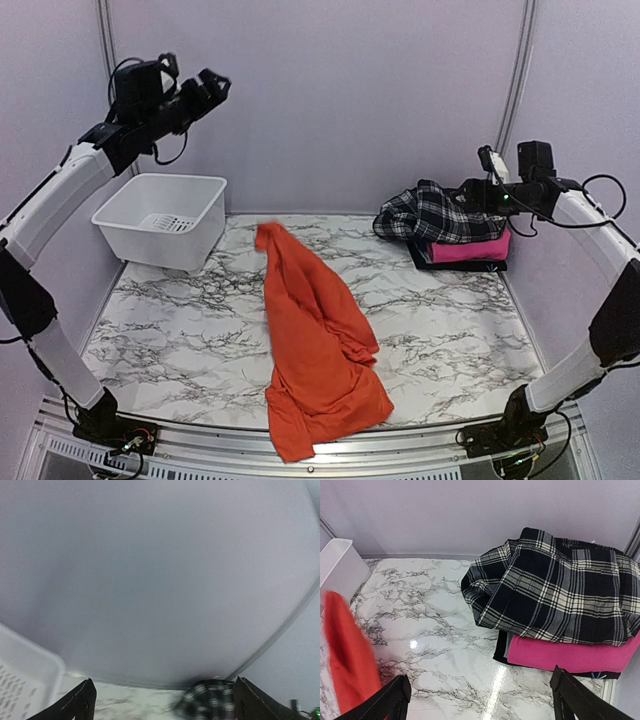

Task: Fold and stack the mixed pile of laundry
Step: Place the crumpled T-shirt at the center of the board, then pick up the crumpled T-shirt from the center of the board.

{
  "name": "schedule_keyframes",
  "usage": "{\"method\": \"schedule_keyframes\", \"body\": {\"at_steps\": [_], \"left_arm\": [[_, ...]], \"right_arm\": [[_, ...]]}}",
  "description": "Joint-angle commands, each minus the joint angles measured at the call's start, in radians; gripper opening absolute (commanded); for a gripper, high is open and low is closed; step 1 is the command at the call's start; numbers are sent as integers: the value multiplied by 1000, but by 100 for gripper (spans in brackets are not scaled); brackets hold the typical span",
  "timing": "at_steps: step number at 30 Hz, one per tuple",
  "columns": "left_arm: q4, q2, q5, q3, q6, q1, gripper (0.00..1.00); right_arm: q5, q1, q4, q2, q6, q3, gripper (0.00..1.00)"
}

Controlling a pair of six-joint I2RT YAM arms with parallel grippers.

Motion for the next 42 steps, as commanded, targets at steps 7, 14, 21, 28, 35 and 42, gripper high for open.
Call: {"method": "schedule_keyframes", "body": {"at_steps": [7,14,21,28,35,42], "left_arm": [[-322,-334,-75,-641,27,13,99],[-327,-321,23,-947,-59,-316,99],[-337,-166,7,-1007,-144,-572,98],[-348,22,-26,-961,-193,-609,82],[-501,184,-111,-846,-200,-532,61],[-586,323,-210,-679,-46,-309,54]], "right_arm": [[-92,187,-14,-24,3,-163,90],[-101,387,-42,119,-1,-212,82],[-36,512,-30,309,24,-181,79],[97,559,-68,490,-23,-82,79],[243,554,-112,544,-68,-115,75],[268,485,-93,460,-18,-287,73]]}}
